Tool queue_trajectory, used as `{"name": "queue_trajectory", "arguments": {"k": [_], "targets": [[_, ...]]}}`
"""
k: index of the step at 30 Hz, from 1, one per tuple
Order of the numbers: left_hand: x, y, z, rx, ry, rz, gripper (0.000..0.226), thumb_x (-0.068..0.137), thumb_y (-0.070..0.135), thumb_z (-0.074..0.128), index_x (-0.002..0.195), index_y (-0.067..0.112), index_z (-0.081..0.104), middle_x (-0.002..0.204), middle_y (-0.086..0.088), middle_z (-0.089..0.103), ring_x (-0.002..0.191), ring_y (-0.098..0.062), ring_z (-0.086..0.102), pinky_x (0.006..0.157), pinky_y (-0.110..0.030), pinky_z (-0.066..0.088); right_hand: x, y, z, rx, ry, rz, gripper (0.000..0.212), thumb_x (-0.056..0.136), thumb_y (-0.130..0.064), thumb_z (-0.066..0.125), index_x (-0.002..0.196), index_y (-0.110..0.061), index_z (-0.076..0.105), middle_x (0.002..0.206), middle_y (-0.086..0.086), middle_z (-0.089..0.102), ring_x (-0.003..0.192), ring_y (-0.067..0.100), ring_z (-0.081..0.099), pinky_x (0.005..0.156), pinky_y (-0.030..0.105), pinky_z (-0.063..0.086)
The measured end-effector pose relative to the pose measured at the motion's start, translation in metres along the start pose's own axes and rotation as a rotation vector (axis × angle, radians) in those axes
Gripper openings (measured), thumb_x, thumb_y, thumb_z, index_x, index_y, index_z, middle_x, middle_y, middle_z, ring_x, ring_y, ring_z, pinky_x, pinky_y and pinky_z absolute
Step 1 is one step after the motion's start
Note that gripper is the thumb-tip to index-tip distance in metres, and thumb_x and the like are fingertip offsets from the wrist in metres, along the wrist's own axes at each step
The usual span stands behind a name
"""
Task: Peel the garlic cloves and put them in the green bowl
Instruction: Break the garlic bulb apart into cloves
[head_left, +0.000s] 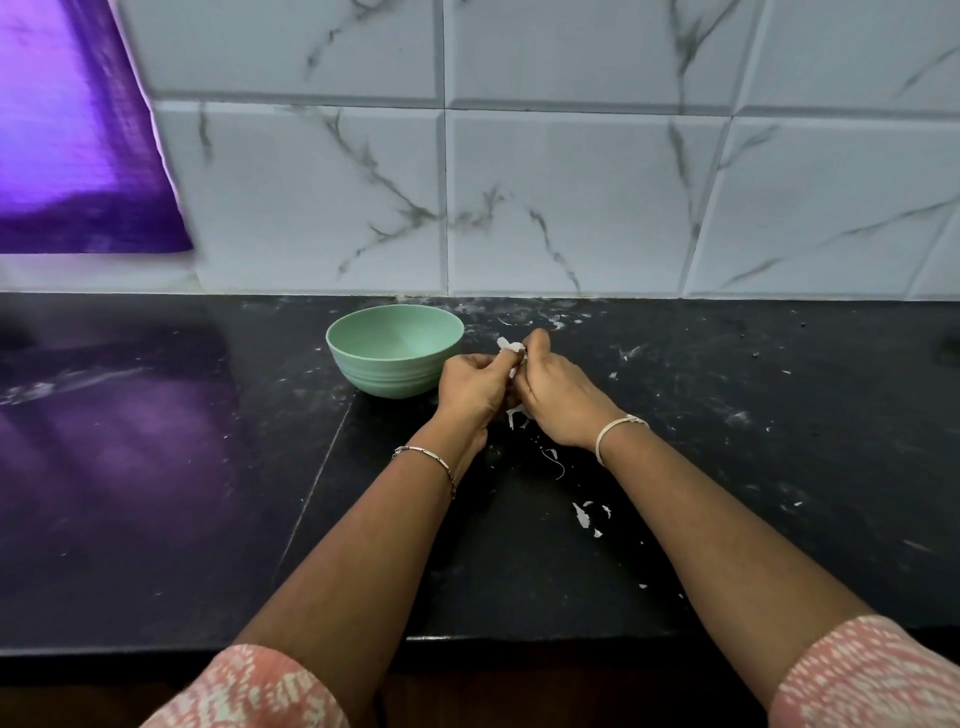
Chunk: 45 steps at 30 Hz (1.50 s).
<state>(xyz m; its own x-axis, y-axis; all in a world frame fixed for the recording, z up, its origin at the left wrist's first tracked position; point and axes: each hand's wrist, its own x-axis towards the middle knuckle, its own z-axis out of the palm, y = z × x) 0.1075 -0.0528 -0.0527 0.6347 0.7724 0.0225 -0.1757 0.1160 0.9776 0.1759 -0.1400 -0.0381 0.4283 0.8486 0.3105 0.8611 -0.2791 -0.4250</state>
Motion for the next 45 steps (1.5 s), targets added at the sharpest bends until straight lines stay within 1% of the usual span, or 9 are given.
{"name": "queue_trajectory", "arguments": {"k": [12, 16, 20, 27, 31, 35, 38, 41, 45], "targets": [[0.001, -0.001, -0.001, 0.308, 0.052, 0.117, 0.046, 0.088, 0.026, 0.062, 0.045, 0.015, 0.050, 0.048, -0.004, 0.048, 0.055, -0.021, 0.046, 0.059, -0.035, 0.042, -0.001, 0.000, 0.003, -0.019, -0.003, 0.013, 0.020, 0.102, -0.028, 0.034, 0.097, -0.010, 0.027, 0.083, 0.013, 0.058, 0.073, 0.034, 0.056, 0.066, 0.041, 0.041], [0.003, -0.001, -0.002, 0.383, 0.025, 0.142, 0.042, 0.091, 0.025, 0.058, 0.052, 0.012, 0.056, 0.053, -0.007, 0.056, 0.056, -0.025, 0.055, 0.064, -0.043, 0.056, -0.001, 0.003, 0.001, -0.004, 0.021, -0.016, 0.022, 0.102, -0.030, 0.033, 0.095, -0.010, 0.027, 0.080, 0.011, 0.057, 0.070, 0.031, 0.053, 0.065, 0.042, 0.042], [-0.003, 0.010, -0.006, 0.185, -0.042, 0.078, 0.033, 0.096, 0.004, 0.045, 0.065, 0.006, 0.059, 0.059, -0.009, 0.059, 0.049, -0.016, 0.061, 0.054, -0.030, 0.058, -0.001, 0.002, -0.001, 0.133, 0.082, -0.003, 0.014, 0.102, -0.021, 0.035, 0.098, -0.010, 0.028, 0.074, 0.000, 0.047, 0.071, 0.025, 0.049, 0.064, 0.037, 0.037], [-0.005, 0.017, -0.007, 0.009, -0.088, -0.038, 0.023, 0.101, 0.011, 0.049, 0.080, 0.006, 0.058, 0.068, -0.008, 0.058, 0.041, -0.004, 0.055, 0.046, -0.016, 0.052, -0.004, 0.009, -0.009, 0.403, 0.099, 0.093, 0.019, 0.104, -0.027, 0.035, 0.114, -0.012, 0.041, 0.093, 0.009, 0.056, 0.074, 0.013, 0.049, 0.068, 0.030, 0.042], [-0.003, 0.016, -0.006, 0.017, -0.086, -0.062, 0.024, 0.102, 0.012, 0.047, 0.080, 0.006, 0.053, 0.072, -0.006, 0.052, 0.039, -0.004, 0.052, 0.045, -0.018, 0.053, -0.002, 0.017, -0.008, 0.561, 0.091, 0.149, 0.018, 0.100, -0.029, 0.039, 0.108, -0.016, 0.049, 0.100, 0.016, 0.060, 0.086, 0.020, 0.052, 0.093, 0.057, 0.046], [-0.005, 0.017, -0.006, -0.015, -0.173, -0.099, 0.017, 0.100, 0.018, 0.053, 0.088, 0.006, 0.056, 0.077, -0.009, 0.060, 0.050, -0.009, 0.060, 0.050, -0.021, 0.056, -0.002, 0.019, -0.010, 0.622, 0.075, 0.128, 0.010, 0.102, -0.031, 0.045, 0.102, -0.027, 0.054, 0.098, 0.001, 0.060, 0.089, 0.015, 0.056, 0.090, 0.047, 0.048], [-0.006, 0.017, -0.009, -0.039, -0.188, -0.085, 0.008, 0.094, 0.009, 0.060, 0.088, 0.005, 0.057, 0.077, -0.008, 0.060, 0.055, -0.009, 0.060, 0.053, -0.018, 0.055, -0.004, 0.018, -0.010, 0.642, 0.059, 0.120, 0.018, 0.100, -0.034, 0.048, 0.111, -0.021, 0.054, 0.098, -0.002, 0.062, 0.081, 0.007, 0.056, 0.074, 0.026, 0.046], [-0.005, 0.017, -0.011, -0.079, -0.191, -0.102, 0.007, 0.094, 0.003, 0.059, 0.087, 0.004, 0.059, 0.077, -0.008, 0.059, 0.056, -0.009, 0.059, 0.056, -0.018, 0.056, -0.003, 0.021, -0.009, 0.704, 0.029, 0.146, 0.021, 0.100, -0.031, 0.050, 0.115, -0.016, 0.053, 0.098, 0.005, 0.063, 0.078, 0.012, 0.055, 0.070, 0.024, 0.045], [-0.003, 0.016, -0.009, 0.002, -0.135, -0.063, 0.012, 0.097, 0.000, 0.053, 0.087, 0.005, 0.059, 0.076, -0.007, 0.057, 0.059, -0.013, 0.051, 0.053, -0.019, 0.055, 0.000, 0.022, -0.011, 0.784, 0.074, 0.205, 0.013, 0.103, -0.026, 0.045, 0.107, -0.015, 0.052, 0.088, -0.003, 0.053, 0.072, 0.006, 0.050, 0.058, 0.012, 0.041]]}}
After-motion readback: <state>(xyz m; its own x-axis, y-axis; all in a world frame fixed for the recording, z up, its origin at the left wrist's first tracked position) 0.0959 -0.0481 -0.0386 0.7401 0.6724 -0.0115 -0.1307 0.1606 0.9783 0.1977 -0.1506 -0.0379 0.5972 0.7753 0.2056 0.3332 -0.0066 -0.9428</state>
